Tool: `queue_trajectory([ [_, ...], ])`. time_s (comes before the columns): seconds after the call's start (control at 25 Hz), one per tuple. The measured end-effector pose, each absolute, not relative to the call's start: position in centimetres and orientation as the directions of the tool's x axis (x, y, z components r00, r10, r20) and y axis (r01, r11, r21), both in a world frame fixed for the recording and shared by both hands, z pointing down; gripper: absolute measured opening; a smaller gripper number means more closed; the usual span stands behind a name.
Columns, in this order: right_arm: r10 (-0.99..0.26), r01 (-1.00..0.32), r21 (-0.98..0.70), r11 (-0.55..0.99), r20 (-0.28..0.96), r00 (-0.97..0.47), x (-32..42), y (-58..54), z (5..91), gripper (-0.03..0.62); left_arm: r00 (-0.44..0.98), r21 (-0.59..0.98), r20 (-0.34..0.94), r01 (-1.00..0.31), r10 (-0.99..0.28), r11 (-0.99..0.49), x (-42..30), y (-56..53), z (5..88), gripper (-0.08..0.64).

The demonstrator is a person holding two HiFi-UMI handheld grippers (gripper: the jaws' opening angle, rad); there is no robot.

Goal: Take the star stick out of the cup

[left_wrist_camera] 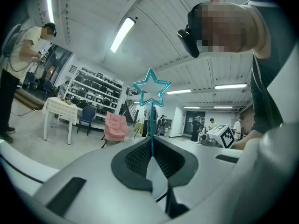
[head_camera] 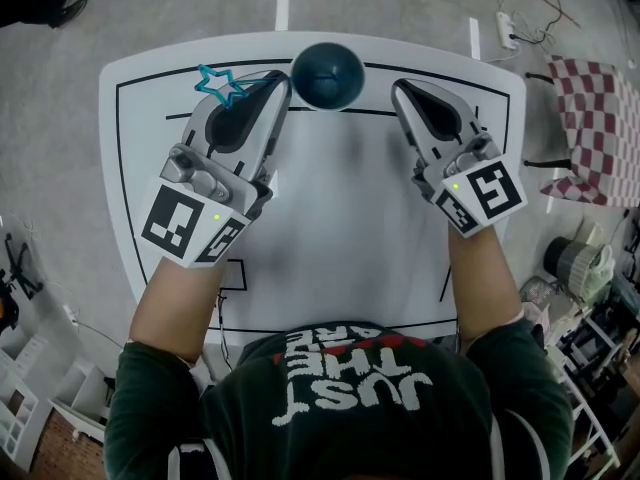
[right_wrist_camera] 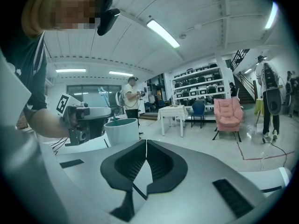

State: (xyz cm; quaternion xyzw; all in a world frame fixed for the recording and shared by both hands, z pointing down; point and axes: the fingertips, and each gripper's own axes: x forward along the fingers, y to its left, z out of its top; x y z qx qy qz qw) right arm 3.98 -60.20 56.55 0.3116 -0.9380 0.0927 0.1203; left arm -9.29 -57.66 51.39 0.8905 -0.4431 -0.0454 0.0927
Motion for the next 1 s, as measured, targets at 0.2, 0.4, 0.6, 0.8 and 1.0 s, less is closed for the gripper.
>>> queue_trajectory([
  [0.2, -0.574, -0.613, -0.085, 0.785, 0.271, -0.773, 3.6, -59.3, 55.1, 0.034, 0.595, 0.201, -0.009, -0.786, -0.804, -0.584, -10.4, -56.9, 49.9, 0.020],
  [0.4, -0.591, -0.623, -0.063, 0.780, 0.253, -0.766, 4.3, -59.2, 52.8, 0.034, 0.597, 0.185, -0.026, -0.786, -0.802, -0.590, -10.2, -57.0, 47.6, 0.020],
  [0.6, -0.610, -0.636, -0.039, 0.771, 0.242, -0.755, 4.7, -58.7, 50.6, 0.034, 0.607, 0.176, -0.038, -0.778, -0.794, -0.603, -10.1, -57.0, 45.3, 0.020],
  [0.8, -0.628, -0.649, -0.028, 0.760, 0.226, -0.745, 5.1, -57.6, 48.1, 0.034, 0.615, 0.175, -0.042, -0.771, -0.787, -0.612, -10.2, -56.2, 43.1, 0.020],
  [1.0, -0.648, -0.664, -0.017, 0.748, 0.199, -0.735, 4.8, -55.2, 44.8, 0.034, 0.628, 0.140, -0.072, -0.763, -0.775, -0.632, -11.0, -54.3, 39.2, 0.020],
])
